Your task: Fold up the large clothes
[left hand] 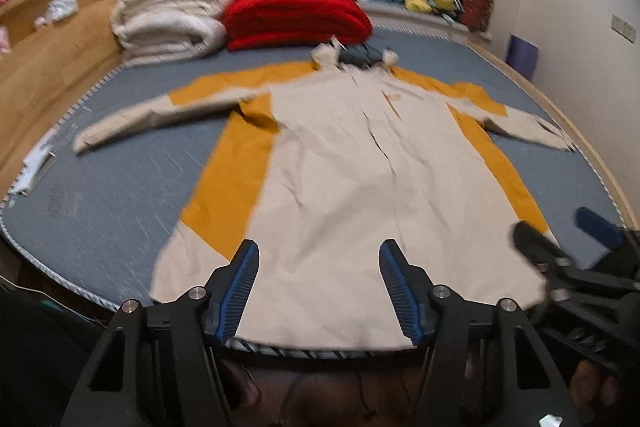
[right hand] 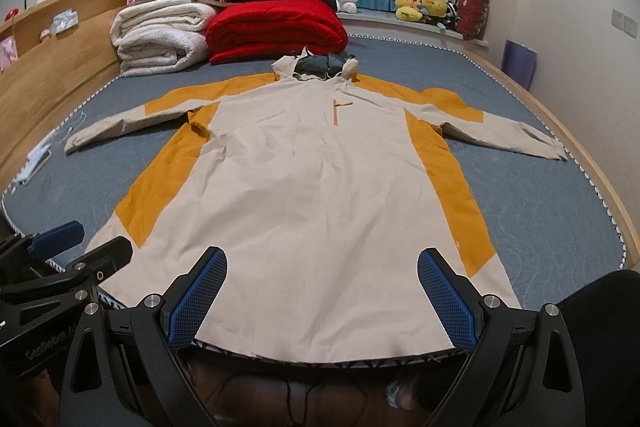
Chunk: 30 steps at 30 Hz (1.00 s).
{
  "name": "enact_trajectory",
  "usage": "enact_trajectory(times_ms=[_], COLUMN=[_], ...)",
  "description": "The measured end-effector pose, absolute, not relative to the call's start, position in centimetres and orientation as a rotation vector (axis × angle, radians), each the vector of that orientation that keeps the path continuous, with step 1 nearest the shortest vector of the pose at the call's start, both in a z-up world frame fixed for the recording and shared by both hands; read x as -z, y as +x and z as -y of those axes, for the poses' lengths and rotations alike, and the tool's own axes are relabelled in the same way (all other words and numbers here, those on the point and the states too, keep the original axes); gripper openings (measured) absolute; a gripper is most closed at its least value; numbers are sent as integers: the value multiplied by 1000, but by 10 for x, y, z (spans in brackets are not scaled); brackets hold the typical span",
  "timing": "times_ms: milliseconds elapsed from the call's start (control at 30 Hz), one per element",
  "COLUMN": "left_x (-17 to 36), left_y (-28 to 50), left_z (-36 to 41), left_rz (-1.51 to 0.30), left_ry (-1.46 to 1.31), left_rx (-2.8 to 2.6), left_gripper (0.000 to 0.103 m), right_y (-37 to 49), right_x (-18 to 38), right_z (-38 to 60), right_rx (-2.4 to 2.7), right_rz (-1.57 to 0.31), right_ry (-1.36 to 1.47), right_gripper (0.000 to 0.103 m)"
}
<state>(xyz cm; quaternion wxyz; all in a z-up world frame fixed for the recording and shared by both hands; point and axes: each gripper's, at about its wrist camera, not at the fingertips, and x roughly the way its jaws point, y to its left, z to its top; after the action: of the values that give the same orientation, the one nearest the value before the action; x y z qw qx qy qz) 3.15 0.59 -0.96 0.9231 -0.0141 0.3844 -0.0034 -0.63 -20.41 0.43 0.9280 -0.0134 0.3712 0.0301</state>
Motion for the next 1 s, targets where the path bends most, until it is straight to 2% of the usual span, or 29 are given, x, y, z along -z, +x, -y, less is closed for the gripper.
enact_trajectory(times_ms=[133,333,467,533,567,600,767,800,867,1000], left_x=[-18,-59,-64,-62,-60,-58,-47,-43,-31,4], left_y=[44,87,142,174,187,203,266,279,300,341], left_z=[-17,-20,-36,-50,-55,-61,-82,-87,-99,-145], left_rz=[-674,-521,-559,-585,-601,-621,-672,-680,-691,-756], left_ry=[-84,2,1,-13,-18,-20,2,5,16,-32], left_rx=[-15,-39,18,23,21,10,-13,-19,-40,-82], left_gripper=[60,60,59,59,59,59,59,60,71,72], right_y=[-2,28,86,118,130,147,218,228,253,283], right_x=[-37,-103,-116,-127,-122,-125,-130,-128,-124,-103], right_z=[209,214,210,209,213,212,203,199,199,203], right_rx=[-75,-76,-154,-188,-198,-192,-147,-141,-147,-184], right_rz=[-586,-361,-408,-392,-408,-401,-362,-357,-352,-408], right_ry=[-6,-56,-59,-45,-14,-19,-22,-27,-1,59], right_gripper=[93,91,91,82,71,70,70,70,70,70])
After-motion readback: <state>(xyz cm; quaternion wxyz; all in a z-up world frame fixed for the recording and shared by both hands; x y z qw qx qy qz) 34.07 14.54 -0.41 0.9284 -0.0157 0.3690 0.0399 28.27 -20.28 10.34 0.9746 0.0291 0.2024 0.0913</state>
